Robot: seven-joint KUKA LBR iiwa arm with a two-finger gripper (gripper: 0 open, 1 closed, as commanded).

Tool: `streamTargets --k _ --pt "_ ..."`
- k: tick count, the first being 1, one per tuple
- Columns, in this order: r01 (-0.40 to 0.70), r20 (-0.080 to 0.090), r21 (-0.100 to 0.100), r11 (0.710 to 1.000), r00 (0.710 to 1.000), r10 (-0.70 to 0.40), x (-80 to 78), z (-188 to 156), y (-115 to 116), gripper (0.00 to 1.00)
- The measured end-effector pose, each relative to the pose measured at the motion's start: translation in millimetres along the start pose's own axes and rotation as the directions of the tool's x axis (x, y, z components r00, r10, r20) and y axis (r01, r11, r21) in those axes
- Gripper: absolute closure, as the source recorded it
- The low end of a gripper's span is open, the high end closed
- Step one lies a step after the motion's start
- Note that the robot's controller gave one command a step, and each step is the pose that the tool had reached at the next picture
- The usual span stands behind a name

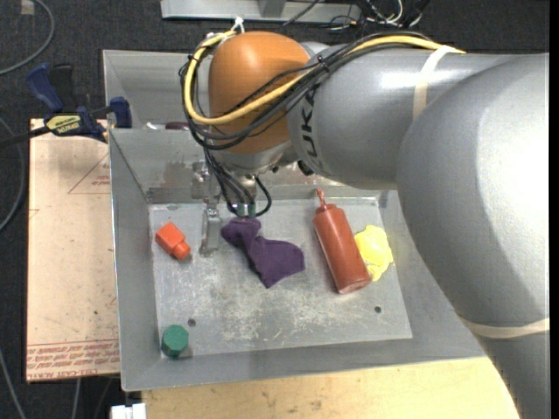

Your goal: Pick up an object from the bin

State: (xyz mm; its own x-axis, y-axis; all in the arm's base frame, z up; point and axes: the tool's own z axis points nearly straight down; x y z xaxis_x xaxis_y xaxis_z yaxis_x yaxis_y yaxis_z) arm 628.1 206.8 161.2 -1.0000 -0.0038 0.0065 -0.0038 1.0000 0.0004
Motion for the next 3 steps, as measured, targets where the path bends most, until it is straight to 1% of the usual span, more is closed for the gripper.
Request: streamTargets --k 1,2,3 --pt "-0.003 0.008 -0.001 1.0 1.0 0.003 -1.8 -5 -1 0.0" --pt "-0.045 0.012 -0.005 0.999 0.999 0.045 -4.2 38 -13 0.0" --pt "-0.151 0.005 -0.002 0.988 0.988 0.151 -0.2 80 -12 0.0"
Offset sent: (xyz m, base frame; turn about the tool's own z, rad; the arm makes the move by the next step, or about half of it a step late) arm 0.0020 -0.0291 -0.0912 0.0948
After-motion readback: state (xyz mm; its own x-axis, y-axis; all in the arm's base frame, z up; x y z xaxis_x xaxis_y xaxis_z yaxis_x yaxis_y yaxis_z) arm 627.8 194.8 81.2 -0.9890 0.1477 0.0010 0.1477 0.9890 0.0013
